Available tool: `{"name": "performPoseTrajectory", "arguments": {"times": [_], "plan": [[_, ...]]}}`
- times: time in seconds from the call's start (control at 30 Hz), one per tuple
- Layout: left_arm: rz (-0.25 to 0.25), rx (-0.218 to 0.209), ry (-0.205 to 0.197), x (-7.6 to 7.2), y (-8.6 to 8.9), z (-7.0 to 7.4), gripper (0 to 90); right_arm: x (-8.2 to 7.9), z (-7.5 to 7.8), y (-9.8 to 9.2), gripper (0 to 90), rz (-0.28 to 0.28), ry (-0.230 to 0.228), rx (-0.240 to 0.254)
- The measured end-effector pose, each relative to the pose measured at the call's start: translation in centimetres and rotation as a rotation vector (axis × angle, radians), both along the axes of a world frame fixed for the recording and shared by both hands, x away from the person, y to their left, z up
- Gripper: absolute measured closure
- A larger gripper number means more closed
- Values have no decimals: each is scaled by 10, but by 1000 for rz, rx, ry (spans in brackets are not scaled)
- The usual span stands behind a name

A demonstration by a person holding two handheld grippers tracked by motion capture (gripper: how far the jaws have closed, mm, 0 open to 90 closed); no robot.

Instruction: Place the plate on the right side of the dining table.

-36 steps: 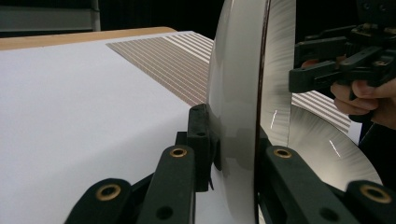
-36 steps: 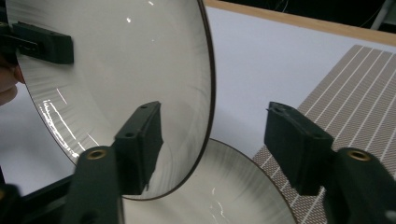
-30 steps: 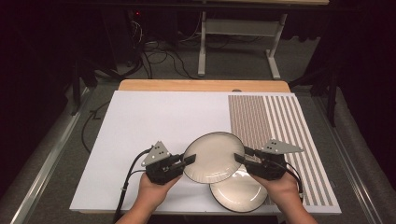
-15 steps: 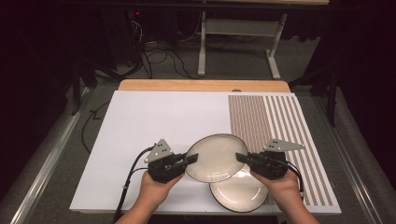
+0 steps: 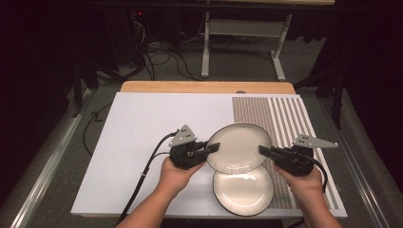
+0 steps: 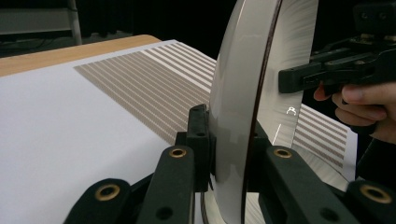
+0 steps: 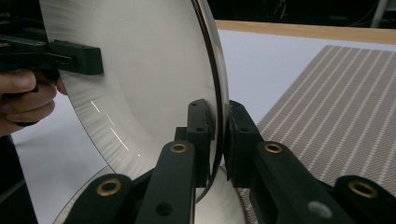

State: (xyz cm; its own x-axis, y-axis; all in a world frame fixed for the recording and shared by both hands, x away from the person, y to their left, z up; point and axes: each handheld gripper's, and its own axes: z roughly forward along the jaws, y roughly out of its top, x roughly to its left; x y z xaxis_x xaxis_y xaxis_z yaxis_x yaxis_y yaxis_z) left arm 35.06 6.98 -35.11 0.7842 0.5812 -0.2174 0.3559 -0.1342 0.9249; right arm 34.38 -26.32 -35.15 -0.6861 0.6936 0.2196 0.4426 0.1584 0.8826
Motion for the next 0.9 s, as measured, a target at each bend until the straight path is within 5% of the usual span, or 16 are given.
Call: {"name": "performPoseTrajectory", "arguments": {"times": [0.43, 0.9], "plan": [[-45, -6, 5, 39, -51, 12, 781, 10, 8, -46, 840, -103, -26, 5], [-88, 22, 35, 75, -99, 4, 758, 19, -2, -86, 846, -200, 3, 15]]}}
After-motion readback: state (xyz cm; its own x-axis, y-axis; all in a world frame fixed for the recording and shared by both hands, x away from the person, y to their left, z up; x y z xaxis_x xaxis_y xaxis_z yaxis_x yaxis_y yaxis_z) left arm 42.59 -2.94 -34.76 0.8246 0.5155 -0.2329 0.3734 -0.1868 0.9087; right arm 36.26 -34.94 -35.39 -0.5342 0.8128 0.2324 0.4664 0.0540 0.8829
